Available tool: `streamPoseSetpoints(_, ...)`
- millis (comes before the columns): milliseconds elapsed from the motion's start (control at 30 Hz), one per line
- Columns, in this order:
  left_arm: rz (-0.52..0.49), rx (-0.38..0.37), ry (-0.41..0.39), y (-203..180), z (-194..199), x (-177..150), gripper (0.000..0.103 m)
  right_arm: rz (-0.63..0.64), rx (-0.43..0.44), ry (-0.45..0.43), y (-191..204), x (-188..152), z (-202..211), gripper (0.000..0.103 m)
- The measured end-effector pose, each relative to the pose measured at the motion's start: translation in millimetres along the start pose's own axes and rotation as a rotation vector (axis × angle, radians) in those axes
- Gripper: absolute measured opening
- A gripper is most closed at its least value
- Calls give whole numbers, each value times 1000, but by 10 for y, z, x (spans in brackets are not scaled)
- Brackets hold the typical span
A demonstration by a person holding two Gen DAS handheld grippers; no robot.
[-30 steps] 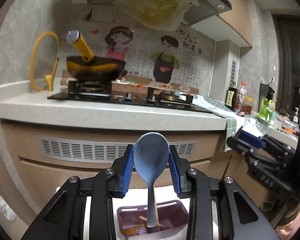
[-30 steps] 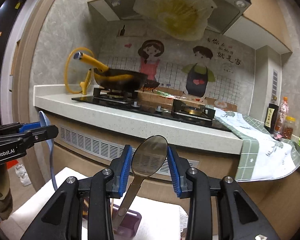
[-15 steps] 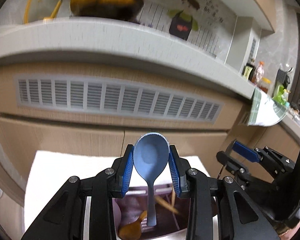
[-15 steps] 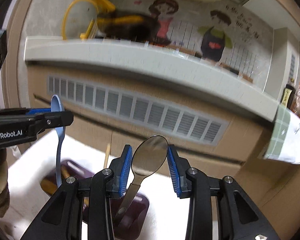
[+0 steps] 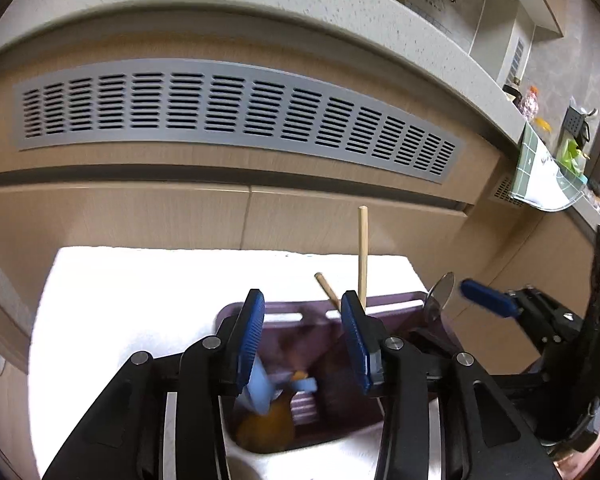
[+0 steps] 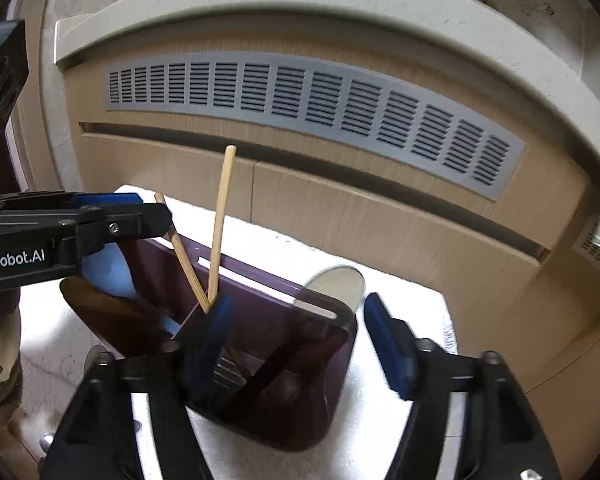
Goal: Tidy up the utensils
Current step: 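Lift both spoons and drop them into the maroon caddy with both tools, then grasp the white plastic spoon with the right tool while the left tool grasps a brown translucent spoon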
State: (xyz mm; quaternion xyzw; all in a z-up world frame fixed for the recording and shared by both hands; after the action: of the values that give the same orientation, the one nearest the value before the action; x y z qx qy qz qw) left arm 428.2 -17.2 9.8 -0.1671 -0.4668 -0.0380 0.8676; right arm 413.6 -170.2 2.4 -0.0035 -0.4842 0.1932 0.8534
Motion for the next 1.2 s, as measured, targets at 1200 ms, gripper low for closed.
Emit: streamPoseSetpoints(1200, -169, 302, 342, 118, 684, -1990, 73, -128, -41, 336, 266, -1949, 699, 95)
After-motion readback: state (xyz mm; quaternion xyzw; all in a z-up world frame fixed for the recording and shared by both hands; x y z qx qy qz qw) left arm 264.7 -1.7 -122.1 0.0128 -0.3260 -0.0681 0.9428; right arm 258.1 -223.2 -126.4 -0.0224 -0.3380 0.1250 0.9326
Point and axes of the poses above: each gripper's, at about its wrist camera, not at the fingertips, and z roughly against the way its jaws point, y to its left, x to its top, the point moved 7 cm from there along -z, roughly the way its jaws point, and after that the axes turned 5 degrees about -y, right-handed, at the moved point
